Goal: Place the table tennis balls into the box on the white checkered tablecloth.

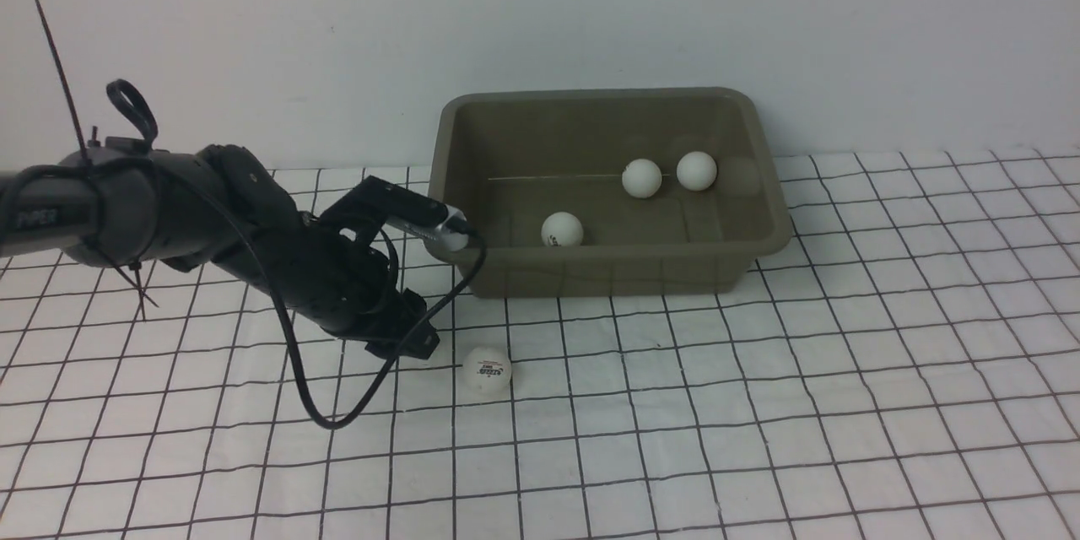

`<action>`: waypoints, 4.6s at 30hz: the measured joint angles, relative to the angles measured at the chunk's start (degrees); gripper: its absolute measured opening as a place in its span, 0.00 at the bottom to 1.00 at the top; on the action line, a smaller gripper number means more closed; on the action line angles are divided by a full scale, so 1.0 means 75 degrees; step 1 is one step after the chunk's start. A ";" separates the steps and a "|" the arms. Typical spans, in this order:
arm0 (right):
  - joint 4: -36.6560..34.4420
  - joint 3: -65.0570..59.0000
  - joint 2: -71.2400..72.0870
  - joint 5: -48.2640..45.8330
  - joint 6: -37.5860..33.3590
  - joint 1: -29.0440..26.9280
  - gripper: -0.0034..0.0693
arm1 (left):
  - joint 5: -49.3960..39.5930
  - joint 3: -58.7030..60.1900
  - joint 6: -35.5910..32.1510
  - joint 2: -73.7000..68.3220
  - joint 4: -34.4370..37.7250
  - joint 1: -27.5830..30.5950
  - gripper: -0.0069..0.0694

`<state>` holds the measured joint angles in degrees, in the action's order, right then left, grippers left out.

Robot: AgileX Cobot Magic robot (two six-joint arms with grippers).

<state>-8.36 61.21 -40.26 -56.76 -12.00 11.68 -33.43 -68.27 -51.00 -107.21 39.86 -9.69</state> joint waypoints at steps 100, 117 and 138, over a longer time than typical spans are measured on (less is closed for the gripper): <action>-0.0405 0.0000 0.0000 -0.0223 -0.0165 0.0000 0.75 | 0.2539 0.2378 -0.4181 0.0104 0.6169 -0.1688 0.54; -0.0405 0.0000 0.0000 -0.0288 -0.0168 0.0000 0.75 | 0.1323 0.1216 -0.7409 0.1161 0.7661 -0.1467 0.54; 0.1600 0.0000 0.1470 -0.0545 0.0209 0.0000 0.75 | 0.3887 0.0454 -0.7173 0.1802 0.7804 -0.1084 0.63</action>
<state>3.64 61.21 -29.23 -60.85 -10.43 11.68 -4.28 -64.86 -104.80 -93.69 98.39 -17.82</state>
